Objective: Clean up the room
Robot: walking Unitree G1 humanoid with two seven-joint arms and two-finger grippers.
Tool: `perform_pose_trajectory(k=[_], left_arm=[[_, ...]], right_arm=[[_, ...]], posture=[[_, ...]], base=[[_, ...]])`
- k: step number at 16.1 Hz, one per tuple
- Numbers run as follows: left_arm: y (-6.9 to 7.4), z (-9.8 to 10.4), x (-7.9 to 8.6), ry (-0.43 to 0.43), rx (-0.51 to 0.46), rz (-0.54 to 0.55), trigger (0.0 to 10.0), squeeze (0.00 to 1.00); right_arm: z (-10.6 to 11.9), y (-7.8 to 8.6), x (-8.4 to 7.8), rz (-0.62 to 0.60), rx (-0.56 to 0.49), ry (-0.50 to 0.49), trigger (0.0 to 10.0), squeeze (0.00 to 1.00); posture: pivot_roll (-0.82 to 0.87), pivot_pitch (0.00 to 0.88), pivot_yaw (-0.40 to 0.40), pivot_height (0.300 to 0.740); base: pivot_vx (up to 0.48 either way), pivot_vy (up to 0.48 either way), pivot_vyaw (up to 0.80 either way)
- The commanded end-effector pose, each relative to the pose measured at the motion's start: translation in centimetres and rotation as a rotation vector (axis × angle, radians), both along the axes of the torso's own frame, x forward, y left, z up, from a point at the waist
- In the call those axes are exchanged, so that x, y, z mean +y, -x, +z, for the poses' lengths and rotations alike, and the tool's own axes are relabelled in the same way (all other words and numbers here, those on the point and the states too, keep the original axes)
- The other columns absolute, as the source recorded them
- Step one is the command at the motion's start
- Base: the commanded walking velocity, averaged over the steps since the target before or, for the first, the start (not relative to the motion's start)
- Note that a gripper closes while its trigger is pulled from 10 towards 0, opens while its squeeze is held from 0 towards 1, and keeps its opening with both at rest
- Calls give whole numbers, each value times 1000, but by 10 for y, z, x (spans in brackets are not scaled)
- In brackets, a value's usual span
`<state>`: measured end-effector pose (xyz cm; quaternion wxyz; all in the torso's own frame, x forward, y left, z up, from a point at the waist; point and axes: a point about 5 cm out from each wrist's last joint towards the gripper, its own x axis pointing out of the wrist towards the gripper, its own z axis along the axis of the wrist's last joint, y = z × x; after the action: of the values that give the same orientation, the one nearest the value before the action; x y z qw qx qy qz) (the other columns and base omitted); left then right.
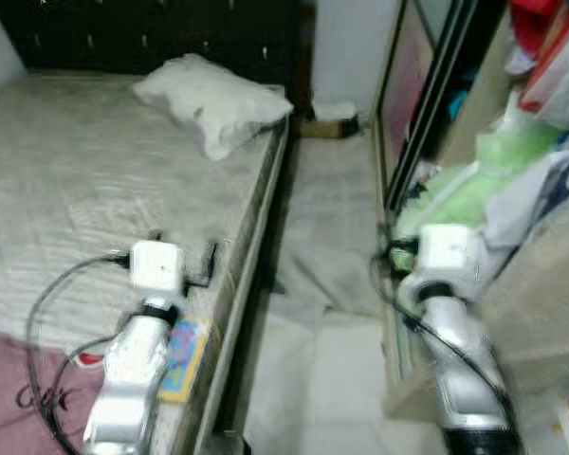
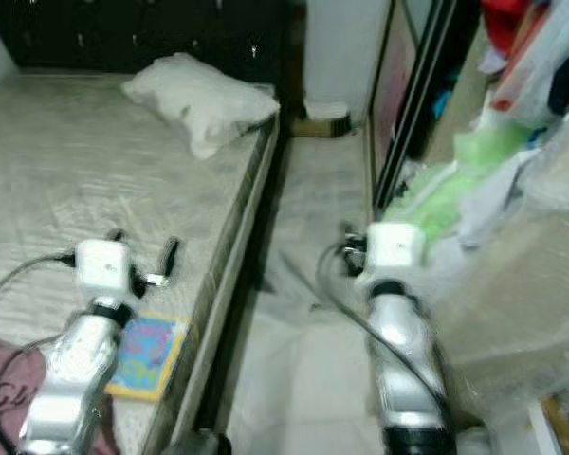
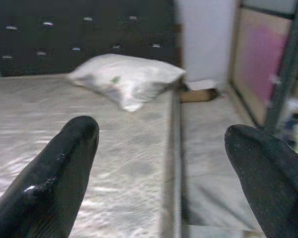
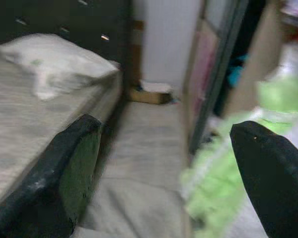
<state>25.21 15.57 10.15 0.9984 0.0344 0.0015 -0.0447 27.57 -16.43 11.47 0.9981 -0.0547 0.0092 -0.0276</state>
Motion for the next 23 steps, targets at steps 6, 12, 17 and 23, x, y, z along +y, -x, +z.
perform_pose_trajectory(k=[6, 12, 17, 23], left_arm=[[-1, 3, -5, 9, -13, -6, 10000, 0], [-3, 3, -6, 10, -15, -9, 10000, 0], [-5, 4, -6, 7, -18, -7, 10000, 0], [-6, 4, -7, 2, -18, -10, 10000, 0]], right_arm=[[3, -3, -5, -8, -10, 11, 10000, 0], [3, -5, -4, -6, -16, 5, 10000, 0], [4, -6, -2, 7, -19, 5, 10000, 0], [4, -7, 0, 20, -19, 1, 10000, 0]], posture=[[40, 0, -4, 740], [39, 0, 0, 740], [39, 0, 1, 740], [39, 0, 2, 740]], base=[[0, 0, 800], [0, 0, 800], [0, 0, 800], [0, 0, 800]])
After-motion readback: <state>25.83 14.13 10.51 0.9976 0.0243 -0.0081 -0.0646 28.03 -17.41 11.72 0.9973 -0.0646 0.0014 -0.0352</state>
